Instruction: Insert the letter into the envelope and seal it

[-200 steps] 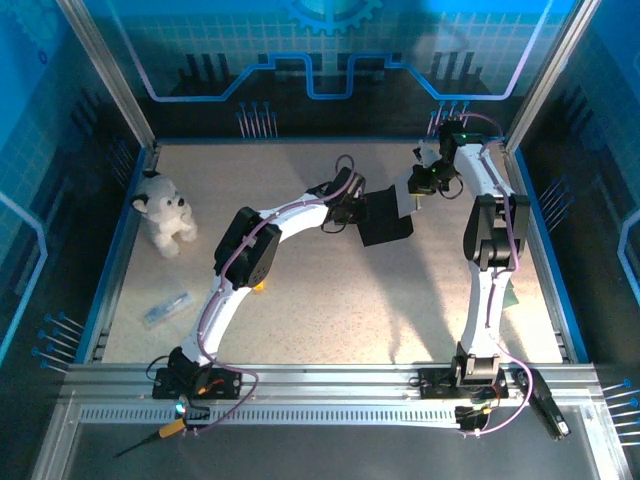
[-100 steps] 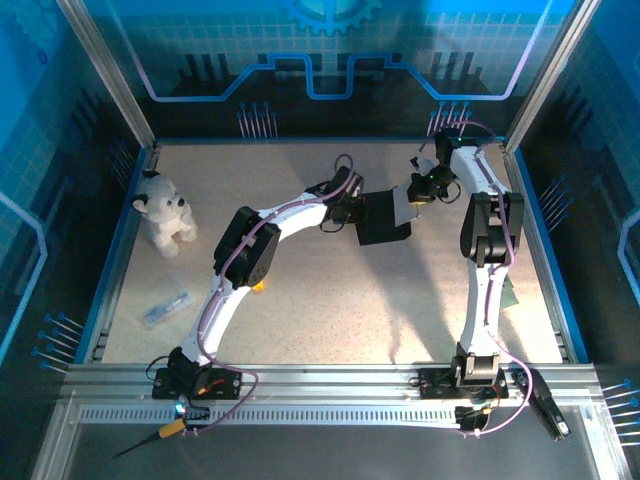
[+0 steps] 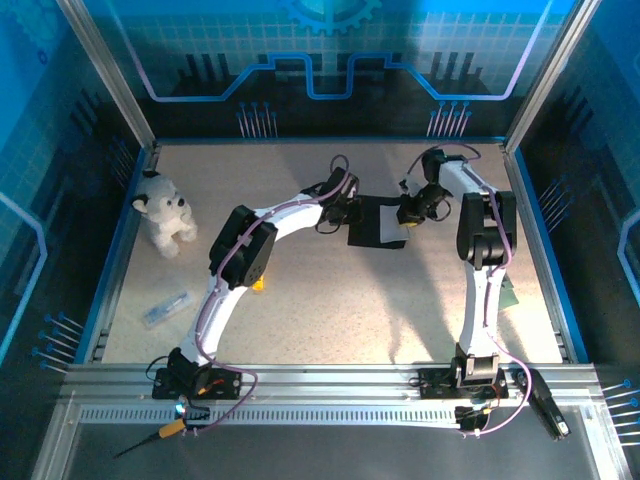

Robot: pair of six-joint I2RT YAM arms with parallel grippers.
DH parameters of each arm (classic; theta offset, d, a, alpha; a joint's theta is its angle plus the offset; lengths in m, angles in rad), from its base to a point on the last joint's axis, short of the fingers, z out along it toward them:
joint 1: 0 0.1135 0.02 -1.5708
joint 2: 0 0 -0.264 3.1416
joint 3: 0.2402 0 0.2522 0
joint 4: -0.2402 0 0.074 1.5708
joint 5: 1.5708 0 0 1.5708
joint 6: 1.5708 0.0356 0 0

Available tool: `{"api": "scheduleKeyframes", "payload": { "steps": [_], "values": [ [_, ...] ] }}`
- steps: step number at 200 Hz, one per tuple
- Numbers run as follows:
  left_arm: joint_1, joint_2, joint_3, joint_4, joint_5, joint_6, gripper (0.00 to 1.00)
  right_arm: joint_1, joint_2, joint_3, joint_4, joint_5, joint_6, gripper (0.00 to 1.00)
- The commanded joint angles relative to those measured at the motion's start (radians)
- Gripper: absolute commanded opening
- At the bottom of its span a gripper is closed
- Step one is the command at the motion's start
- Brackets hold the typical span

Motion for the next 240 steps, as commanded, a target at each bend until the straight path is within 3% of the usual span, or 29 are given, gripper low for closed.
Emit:
{"api": "scheduleKeyframes", "payload": {
  "steps": [1, 57, 139, 240],
  "values": [
    [0.004, -0.010, -0.092, -0.099, 0.001, 0.006, 0.00, 0.028, -0.048, -0.052, 0.031, -0.022, 0.022, 0.00],
    [0.004, -0.087, -0.221, -0.077, -0.005, -0.007, 0.00, 0.061, -0.136, -0.145, 0.083, -0.012, 0.076, 0.00],
    [0.003, -0.277, -0.499, -0.061, -0.025, 0.035, 0.00, 0.119, -0.277, -0.187, 0.022, 0.129, 0.087, 0.00],
    [0.005, -0.249, -0.424, -0.119, -0.035, 0.154, 0.00, 0.186, -0.228, -0.141, -0.015, 0.144, 0.096, 0.00]
  ]
}}
